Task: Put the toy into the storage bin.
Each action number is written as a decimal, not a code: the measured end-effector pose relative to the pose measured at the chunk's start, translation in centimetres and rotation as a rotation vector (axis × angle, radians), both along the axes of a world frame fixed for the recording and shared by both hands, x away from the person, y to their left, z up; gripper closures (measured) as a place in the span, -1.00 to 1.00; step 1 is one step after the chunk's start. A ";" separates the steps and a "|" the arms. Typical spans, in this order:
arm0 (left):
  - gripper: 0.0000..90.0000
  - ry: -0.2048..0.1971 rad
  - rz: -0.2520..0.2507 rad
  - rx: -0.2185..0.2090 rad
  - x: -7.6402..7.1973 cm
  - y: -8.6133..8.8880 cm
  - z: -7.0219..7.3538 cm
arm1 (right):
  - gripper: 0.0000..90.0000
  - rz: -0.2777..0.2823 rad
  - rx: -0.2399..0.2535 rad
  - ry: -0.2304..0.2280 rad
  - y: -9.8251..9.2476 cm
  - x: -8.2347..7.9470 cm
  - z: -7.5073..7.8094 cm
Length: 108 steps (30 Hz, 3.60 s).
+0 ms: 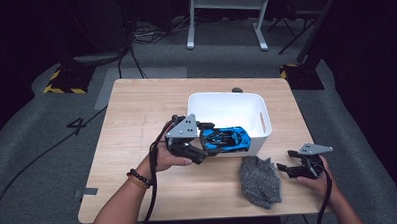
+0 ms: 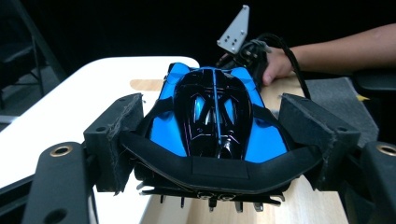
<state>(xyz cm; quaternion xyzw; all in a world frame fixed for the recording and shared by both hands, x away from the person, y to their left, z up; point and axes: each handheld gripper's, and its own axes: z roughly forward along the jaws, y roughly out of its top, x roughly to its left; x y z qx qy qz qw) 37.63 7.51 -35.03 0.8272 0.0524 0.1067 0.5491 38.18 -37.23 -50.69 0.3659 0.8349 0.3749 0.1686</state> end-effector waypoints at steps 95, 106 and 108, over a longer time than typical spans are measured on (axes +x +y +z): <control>-0.46 0.174 0.049 0.482 11.2 -4.9 -2.6 | -0.51 0.000 0.000 0.000 0.0 0.0 0.0; -0.46 0.175 0.040 0.492 11.0 -4.8 -2.7 | -0.52 0.000 0.001 0.000 0.0 0.0 0.0; -0.47 0.172 0.040 0.501 11.0 -4.7 -2.7 | -0.51 0.000 0.000 0.000 0.0 0.0 0.0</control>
